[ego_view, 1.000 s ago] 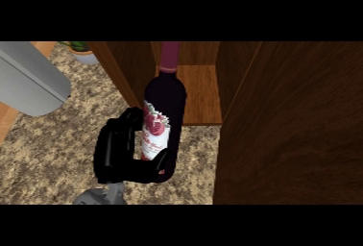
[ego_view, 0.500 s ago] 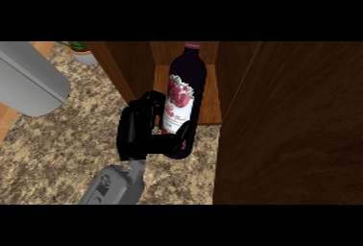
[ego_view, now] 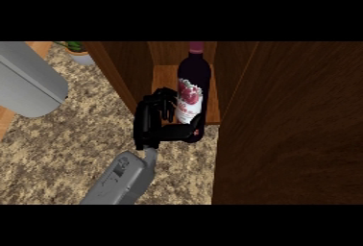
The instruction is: Pick up the wine, place it into the cabinet and close the cabinet
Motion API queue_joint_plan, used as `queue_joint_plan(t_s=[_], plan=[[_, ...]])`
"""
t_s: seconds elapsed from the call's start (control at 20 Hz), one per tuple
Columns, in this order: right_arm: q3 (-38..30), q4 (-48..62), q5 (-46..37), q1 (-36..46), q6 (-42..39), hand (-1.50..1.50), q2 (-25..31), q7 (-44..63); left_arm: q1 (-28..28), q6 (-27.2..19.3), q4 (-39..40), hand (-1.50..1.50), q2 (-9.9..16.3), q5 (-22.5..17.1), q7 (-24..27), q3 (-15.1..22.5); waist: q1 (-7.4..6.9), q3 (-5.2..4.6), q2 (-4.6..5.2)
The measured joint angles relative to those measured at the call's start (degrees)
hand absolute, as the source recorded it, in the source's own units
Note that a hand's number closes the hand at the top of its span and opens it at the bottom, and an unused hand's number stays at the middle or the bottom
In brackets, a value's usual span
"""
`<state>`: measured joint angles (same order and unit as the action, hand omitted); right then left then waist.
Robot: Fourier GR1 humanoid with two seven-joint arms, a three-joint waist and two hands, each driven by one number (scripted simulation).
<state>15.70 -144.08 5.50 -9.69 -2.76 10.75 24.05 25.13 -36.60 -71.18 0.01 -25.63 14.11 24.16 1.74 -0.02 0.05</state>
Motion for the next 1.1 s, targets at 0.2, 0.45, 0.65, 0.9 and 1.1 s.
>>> queue_joint_plan(t_s=[0.2,0.45,0.65,0.9,1.1], plan=[[1.22,0.02,0.03,0.84,0.38,-1.50,-0.71,1.13,0.84,0.16,5.27,1.50,0.00,-3.38,4.53,1.16,0.03,-0.03,0.03],[1.43,-0.09,0.22,-0.02,-0.25,-1.50,-0.80,1.08,3.44,0.30,11.39,1.50,0.00,-9.05,9.62,1.85,0.35,-0.03,0.07],[0.29,-0.12,0.40,-0.59,-0.86,-1.50,-0.70,0.25,4.77,2.85,15.55,1.50,0.00,-13.40,12.61,0.30,0.38,-0.02,0.09],[0.10,-0.02,0.59,-2.00,-2.09,-1.50,-0.72,-0.85,8.49,4.94,21.83,1.50,0.00,-17.82,14.92,-0.51,0.57,-0.01,0.13],[-0.68,-0.04,0.82,-2.60,-2.62,-1.50,-0.76,-1.07,11.86,4.58,25.68,1.50,0.00,-20.53,15.85,-0.40,0.70,-0.01,0.14]])
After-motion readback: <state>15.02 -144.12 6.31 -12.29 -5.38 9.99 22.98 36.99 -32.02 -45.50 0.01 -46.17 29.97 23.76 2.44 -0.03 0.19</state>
